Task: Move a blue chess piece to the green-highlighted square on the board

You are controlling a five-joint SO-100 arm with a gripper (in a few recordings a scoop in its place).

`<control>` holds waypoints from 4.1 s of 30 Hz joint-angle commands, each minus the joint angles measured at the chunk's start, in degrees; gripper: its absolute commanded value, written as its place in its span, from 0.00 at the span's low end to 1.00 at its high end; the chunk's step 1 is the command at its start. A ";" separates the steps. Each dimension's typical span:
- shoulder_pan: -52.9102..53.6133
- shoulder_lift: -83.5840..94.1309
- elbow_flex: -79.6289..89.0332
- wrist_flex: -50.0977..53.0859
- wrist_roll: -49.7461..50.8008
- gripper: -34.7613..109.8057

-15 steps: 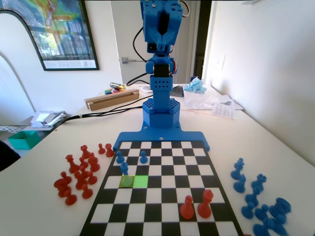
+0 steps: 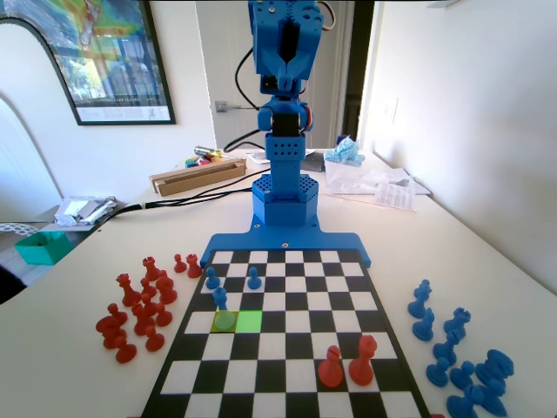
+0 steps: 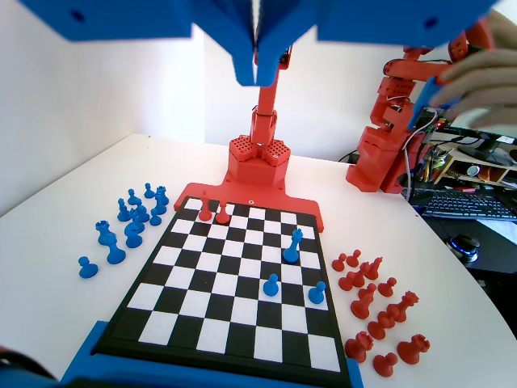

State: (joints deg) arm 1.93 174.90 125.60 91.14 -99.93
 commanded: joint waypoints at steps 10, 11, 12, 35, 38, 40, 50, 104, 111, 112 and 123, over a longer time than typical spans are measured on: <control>-0.88 0.26 -0.53 -1.14 -0.44 0.25; -0.88 0.26 -0.53 -1.14 -0.44 0.25; -0.88 0.26 -0.53 -1.14 -0.44 0.25; -2.46 -4.66 -3.52 -1.14 -0.88 0.25; -2.02 -10.37 -8.96 -2.37 -0.79 0.25; -0.79 -14.85 -12.83 -2.81 -0.53 0.25; 9.14 -37.27 -22.32 -9.93 5.19 0.25; 17.05 -93.78 -22.06 -35.24 27.60 0.35; 16.70 -96.86 -20.65 -36.74 26.54 0.35; 16.61 -97.12 -20.30 -37.18 26.37 0.35; 16.44 -98.26 -15.64 -41.66 24.70 0.35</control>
State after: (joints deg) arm 17.75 74.71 109.25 50.36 -74.36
